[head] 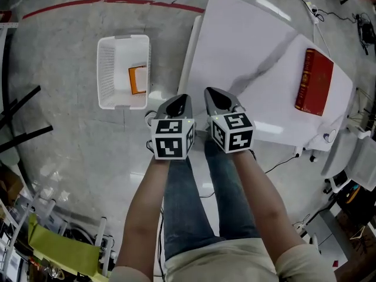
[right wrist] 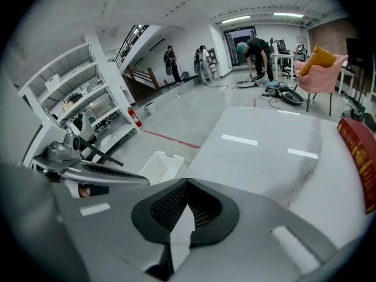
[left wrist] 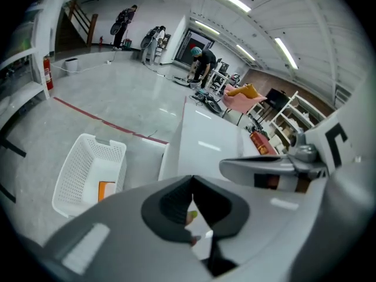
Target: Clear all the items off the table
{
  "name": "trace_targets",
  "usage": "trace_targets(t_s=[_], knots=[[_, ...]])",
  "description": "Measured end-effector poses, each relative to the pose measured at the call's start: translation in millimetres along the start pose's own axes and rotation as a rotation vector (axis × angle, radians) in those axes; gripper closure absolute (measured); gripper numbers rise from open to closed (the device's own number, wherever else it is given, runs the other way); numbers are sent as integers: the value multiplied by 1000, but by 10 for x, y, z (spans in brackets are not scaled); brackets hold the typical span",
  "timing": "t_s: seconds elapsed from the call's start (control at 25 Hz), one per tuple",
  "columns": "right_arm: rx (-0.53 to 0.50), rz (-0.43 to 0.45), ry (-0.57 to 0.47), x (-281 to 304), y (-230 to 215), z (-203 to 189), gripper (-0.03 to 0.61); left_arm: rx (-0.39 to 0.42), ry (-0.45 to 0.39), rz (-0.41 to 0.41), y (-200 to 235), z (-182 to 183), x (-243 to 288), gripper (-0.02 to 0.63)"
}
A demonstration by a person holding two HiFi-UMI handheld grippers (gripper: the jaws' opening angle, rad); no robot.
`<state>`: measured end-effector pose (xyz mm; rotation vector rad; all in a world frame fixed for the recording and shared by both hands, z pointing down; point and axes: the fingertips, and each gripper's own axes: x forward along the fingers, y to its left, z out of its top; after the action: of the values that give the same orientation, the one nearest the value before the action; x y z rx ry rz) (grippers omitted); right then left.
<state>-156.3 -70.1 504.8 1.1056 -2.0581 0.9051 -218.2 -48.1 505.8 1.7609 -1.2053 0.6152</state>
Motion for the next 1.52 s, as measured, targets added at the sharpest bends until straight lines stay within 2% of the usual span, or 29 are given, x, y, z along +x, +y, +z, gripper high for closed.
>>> trace_targets(t_s=[0.32,0.8,1.52], knots=[[49,-49,-31,-445,-484,-103,580,59,31,-43,-665,-16,133,604],[157,-128,-92,-1132,-1248,-322,580,207,77,-132,-1705,-112,354,604],[274,-244,-142,-2113,-2471,-698,580,298,134,-211,-3095,-336,748,604]])
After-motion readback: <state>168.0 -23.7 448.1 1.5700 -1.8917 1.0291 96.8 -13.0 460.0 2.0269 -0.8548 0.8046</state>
